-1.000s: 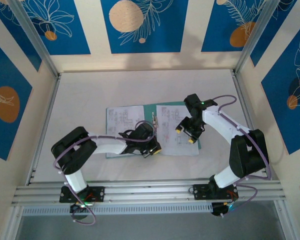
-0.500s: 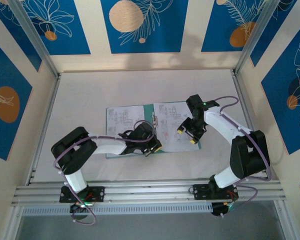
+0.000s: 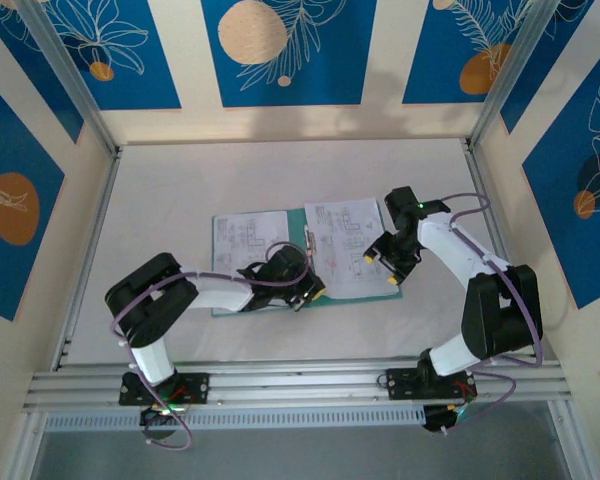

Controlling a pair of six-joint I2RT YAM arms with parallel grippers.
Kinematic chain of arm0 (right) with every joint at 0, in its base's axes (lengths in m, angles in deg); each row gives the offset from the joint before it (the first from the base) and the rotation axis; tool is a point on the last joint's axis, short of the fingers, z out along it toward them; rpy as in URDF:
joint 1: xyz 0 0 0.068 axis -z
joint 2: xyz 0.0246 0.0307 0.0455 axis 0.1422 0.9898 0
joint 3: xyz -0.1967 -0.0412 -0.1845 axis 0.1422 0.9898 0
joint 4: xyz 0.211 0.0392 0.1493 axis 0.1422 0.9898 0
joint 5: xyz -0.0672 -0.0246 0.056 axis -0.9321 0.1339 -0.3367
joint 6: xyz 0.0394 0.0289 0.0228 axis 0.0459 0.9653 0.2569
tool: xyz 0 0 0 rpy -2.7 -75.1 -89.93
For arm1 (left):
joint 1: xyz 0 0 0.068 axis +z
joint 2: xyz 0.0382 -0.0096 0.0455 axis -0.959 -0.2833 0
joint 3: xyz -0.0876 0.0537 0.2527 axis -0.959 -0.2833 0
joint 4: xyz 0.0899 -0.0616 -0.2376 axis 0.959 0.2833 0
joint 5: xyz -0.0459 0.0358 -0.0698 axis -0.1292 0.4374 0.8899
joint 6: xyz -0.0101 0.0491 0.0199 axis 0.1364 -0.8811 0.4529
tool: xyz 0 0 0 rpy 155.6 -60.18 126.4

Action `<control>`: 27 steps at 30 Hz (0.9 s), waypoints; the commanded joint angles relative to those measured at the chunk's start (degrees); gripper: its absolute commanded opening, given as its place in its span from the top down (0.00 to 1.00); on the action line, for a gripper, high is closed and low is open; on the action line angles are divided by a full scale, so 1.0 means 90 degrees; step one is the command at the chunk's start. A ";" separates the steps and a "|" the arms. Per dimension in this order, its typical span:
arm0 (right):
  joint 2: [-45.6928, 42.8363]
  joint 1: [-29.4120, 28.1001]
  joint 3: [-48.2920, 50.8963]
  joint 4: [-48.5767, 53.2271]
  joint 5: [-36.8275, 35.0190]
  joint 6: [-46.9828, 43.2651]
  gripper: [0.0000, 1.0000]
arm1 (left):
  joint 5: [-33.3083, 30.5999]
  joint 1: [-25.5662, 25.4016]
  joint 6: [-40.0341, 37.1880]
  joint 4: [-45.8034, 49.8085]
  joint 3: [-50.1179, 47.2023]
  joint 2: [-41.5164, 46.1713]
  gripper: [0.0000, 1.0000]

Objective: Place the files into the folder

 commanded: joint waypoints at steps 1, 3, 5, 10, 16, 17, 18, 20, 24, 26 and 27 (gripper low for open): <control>-0.0135 0.0041 0.0053 0.0081 0.0073 -0.0072 0.37 | -0.0165 -0.0071 0.0189 -0.0175 -0.0131 -0.0073 1.00; -0.0143 0.0047 0.0063 0.0080 0.0073 -0.0067 0.37 | -0.0175 -0.0074 0.0200 -0.0182 -0.0155 -0.0061 1.00; -0.0136 0.0041 0.0063 0.0078 0.0073 -0.0063 0.37 | -0.0185 -0.0079 0.0206 -0.0176 -0.0174 -0.0026 0.97; -0.0127 0.0075 0.0063 0.0061 0.0068 -0.0071 0.37 | -0.0247 -0.0118 0.0230 -0.0098 -0.0165 0.0060 0.88; -0.0097 0.0131 0.0025 0.0051 0.0070 -0.0085 0.37 | -0.0251 -0.0178 0.0267 -0.0144 -0.0136 0.0045 0.89; -0.0090 0.0128 0.0024 0.0051 0.0069 -0.0085 0.37 | -0.0253 -0.0190 0.0273 -0.0163 -0.0139 0.0025 0.90; -0.0080 0.0145 0.0014 0.0052 0.0065 -0.0082 0.37 | -0.0253 -0.0199 0.0287 -0.0171 -0.0136 0.0015 0.91; -0.0070 0.0140 0.0005 0.0050 0.0070 -0.0095 0.37 | -0.0254 -0.0215 0.0318 -0.0230 -0.0146 -0.0004 0.91; -0.0088 0.0145 0.0031 0.0041 0.0086 -0.0081 0.37 | -0.0267 -0.0240 0.0347 -0.0220 -0.0173 -0.0005 0.92; -0.0092 0.0152 0.0052 0.0044 0.0082 -0.0081 0.37 | -0.0273 -0.0249 0.0356 -0.0211 -0.0165 -0.0009 0.93; -0.0095 0.0144 0.0053 0.0041 0.0082 -0.0085 0.37 | -0.0280 -0.0248 0.0356 -0.0206 -0.0173 0.0005 0.93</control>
